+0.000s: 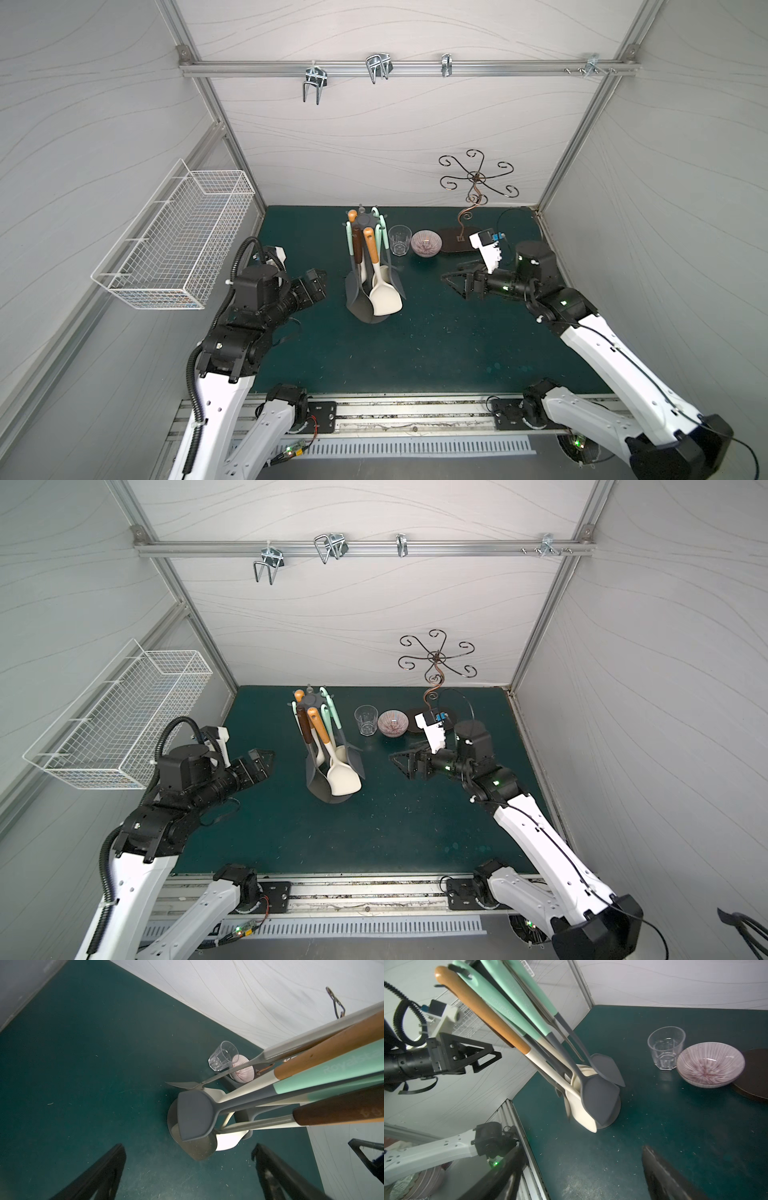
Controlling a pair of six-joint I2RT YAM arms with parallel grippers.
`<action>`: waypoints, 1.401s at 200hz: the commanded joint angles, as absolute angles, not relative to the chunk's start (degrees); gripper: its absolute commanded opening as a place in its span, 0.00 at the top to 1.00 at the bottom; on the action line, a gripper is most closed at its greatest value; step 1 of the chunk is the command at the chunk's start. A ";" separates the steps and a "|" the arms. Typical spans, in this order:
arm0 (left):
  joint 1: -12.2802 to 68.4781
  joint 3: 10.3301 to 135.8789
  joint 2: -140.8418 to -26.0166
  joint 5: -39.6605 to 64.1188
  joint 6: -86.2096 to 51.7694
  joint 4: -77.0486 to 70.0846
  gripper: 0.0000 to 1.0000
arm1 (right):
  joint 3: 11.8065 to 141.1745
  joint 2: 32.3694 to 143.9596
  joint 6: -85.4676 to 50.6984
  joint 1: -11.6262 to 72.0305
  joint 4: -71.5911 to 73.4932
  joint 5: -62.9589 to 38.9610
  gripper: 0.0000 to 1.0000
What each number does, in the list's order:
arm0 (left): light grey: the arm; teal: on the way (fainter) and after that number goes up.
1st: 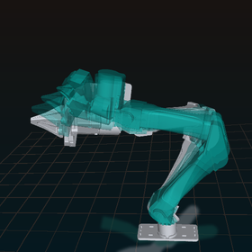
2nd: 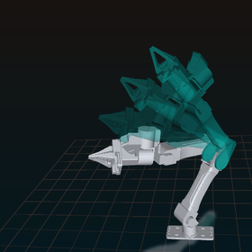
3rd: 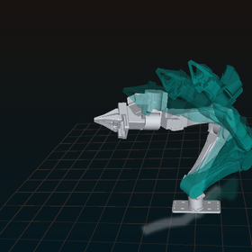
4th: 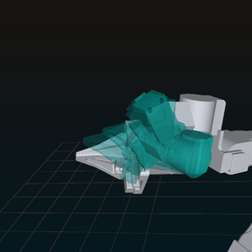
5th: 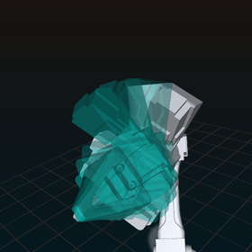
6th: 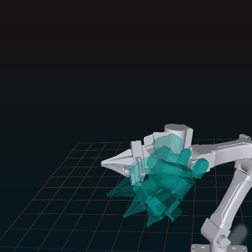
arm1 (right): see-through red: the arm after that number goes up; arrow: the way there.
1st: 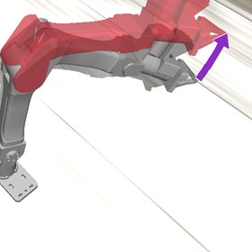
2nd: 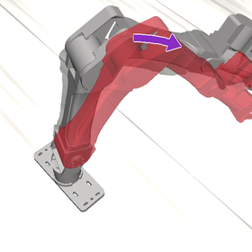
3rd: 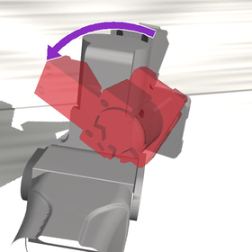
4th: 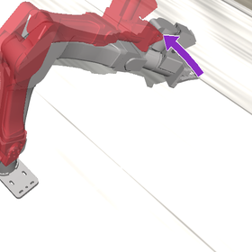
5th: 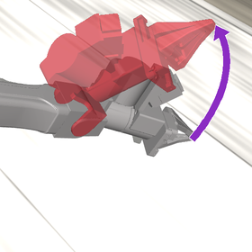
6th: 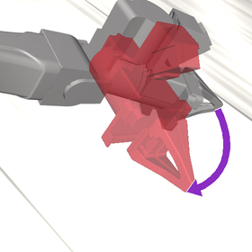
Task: Take the spatula off the kitchen utensil rack
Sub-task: Take off the spatula from the rack.
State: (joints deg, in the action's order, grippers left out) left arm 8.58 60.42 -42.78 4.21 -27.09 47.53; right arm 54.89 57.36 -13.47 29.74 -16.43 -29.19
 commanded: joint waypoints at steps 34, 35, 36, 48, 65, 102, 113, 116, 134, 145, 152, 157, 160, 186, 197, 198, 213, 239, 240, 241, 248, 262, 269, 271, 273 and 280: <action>8.64 61.48 -45.94 8.16 -24.72 47.35 0.00 | 56.89 64.35 -10.10 33.18 -4.77 -31.46 0.18; 8.62 61.46 -45.91 8.17 -24.71 47.27 0.00 | 56.88 64.47 -10.15 33.20 -4.54 -31.55 0.19; 8.62 61.36 -45.98 8.22 -24.70 47.23 0.00 | 56.87 64.67 -10.13 33.21 -4.20 -31.60 0.19; 8.61 60.64 -46.23 8.80 -24.70 46.79 0.00 | 56.95 66.60 -10.16 33.53 -1.38 -32.06 0.19; 8.62 59.39 -46.39 8.68 -24.54 46.19 0.00 | 57.25 69.43 -9.67 33.79 2.46 -33.54 0.22; 8.66 56.31 -46.73 8.62 -24.24 44.65 0.00 | 60.00 75.03 -8.95 34.50 7.32 -36.11 0.25; 8.62 56.21 -47.17 9.38 -24.17 44.58 0.00 | 61.21 76.84 -8.49 34.63 7.89 -37.29 0.27; 8.61 56.24 -47.19 9.53 -24.17 44.56 0.00 | 61.53 77.26 -8.29 34.71 7.98 -37.53 0.27; 8.63 56.16 -47.24 10.28 -24.00 44.17 0.00 | 63.45 79.75 -7.57 34.73 9.28 -39.47 0.29; 8.62 56.03 -47.15 10.55 -23.91 44.04 0.00 | 64.66 81.36 -7.22 34.84 10.52 -41.53 0.30; 8.62 55.91 -47.14 10.62 -23.91 44.07 0.00 | 65.52 82.31 -7.16 34.89 11.01 -42.59 0.32; 8.61 55.82 -47.13 10.63 -23.86 44.03 0.00 | 66.02 82.86 -7.13 34.96 11.34 -43.32 0.33; 8.61 55.73 -47.05 10.59 -23.90 44.03 0.00 | 66.35 83.22 -7.18 35.02 11.54 -43.64 0.34; 8.62 55.74 -46.82 10.55 -23.82 43.79 0.00 | 69.15 85.57 -6.36 36.06 11.74 -45.56 0.35; 8.62 55.77 -46.73 10.67 -23.81 43.69 0.00 | 70.24 86.42 -5.56 36.79 11.44 -45.34 0.35; 8.62 55.79 -46.70 10.69 -23.81 43.64 0.00 | 70.36 86.54 -5.50 36.85 11.39 -45.30 0.35; 8.62 55.79 -46.64 10.83 -23.81 43.56 0.00 | 71.73 88.05 -5.05 37.42 11.05 -45.39 0.36; 8.61 55.63 -46.41 10.90 -23.73 43.50 0.00 | 73.34 90.47 -4.77 37.61 11.67 -46.59 0.37; 8.61 55.59 -46.45 10.90 -23.73 43.46 0.00 | 73.41 90.54 -4.71 37.61 11.68 -46.63 0.37; 8.61 55.57 -46.43 10.94 -23.73 43.44 0.00 | 73.41 90.54 -4.71 37.61 11.68 -46.63 0.37; 8.61 55.56 -46.35 10.96 -23.73 43.42 0.00 | 73.70 91.13 -4.50 37.57 11.84 -47.20 0.37; 8.62 55.52 -46.39 11.04 -23.73 43.42 0.00 | 74.56 92.39 -4.00 37.53 11.74 -49.17 0.37; 8.61 55.55 -46.26 11.10 -23.65 43.35 0.00 | 75.09 93.07 -3.84 37.44 11.69 -50.02 0.38; 8.61 55.50 -46.24 11.10 -23.64 43.34 0.00 | 75.22 93.23 -3.82 37.42 11.69 -50.25 0.38; 8.61 55.54 -46.30 11.08 -23.64 43.33 0.00 | 75.36 93.36 -3.72 37.44 11.69 -50.55 0.38; 8.61 55.52 -46.29 11.17 -23.64 43.33 0.00 | 75.74 93.87 -3.64 37.22 11.68 -51.08 0.38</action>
